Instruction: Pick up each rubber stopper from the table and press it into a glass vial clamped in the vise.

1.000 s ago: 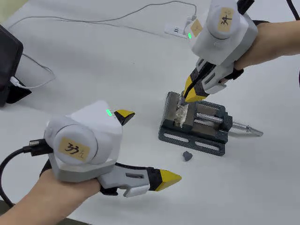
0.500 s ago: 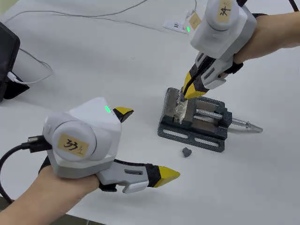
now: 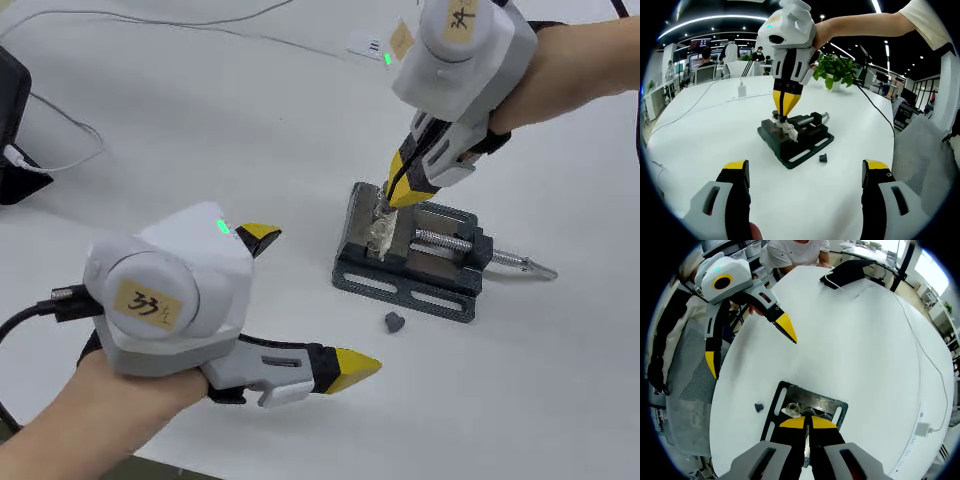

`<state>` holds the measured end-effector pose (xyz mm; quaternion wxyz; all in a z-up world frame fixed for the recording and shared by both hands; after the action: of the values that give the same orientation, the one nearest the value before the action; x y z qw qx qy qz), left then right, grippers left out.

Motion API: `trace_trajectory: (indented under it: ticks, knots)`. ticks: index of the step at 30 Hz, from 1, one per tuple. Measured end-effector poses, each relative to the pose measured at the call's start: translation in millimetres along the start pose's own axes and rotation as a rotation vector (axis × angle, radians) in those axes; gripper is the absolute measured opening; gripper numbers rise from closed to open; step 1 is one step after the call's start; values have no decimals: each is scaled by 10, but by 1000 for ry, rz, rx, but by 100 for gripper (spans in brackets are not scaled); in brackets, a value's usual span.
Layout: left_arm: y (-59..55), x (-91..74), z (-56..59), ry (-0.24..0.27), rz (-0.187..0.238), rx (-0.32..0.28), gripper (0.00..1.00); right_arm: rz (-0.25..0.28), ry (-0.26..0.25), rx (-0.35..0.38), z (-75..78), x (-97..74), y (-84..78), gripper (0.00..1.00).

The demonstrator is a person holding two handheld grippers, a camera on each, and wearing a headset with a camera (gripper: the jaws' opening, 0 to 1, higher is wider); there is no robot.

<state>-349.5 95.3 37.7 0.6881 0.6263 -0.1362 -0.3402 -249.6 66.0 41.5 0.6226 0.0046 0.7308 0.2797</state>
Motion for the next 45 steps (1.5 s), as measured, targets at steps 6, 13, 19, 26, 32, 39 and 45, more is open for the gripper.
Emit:
trace_trajectory:
  ticks: [6,13,19,26,32,39,45]
  knots:
    - [14,27,-13,1,8,-7,92,-14,-5,-2,-46,17,14,0]
    - [15,26,-30,5,10,-11,92,-69,-16,-36,-38,32,8,0]
    - [10,33,-39,10,12,-15,92,-66,-21,2,-25,31,-15,0]
    - [-3,42,-35,18,16,-23,92,-62,-30,44,-23,41,-9,0]
    - [-11,62,-4,14,13,-24,92,-102,-43,84,12,64,12,0]
    - [30,54,8,12,17,-19,92,-100,-37,69,-11,53,-5,0]
    - [100,16,21,10,22,-3,92,-58,-38,105,5,48,1,0]
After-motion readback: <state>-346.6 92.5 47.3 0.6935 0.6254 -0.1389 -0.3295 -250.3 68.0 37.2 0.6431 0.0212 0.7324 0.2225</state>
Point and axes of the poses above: the centre of the closed fingertips' face, and the gripper's own axes: x roughly forward along the fingers, z roughly to its right, y roughly out of its top, the point moved 1 cm from there along -x, roughly backward along the fingers, and after that the axes turned 11 degrees about z, right-handed, at the moved point
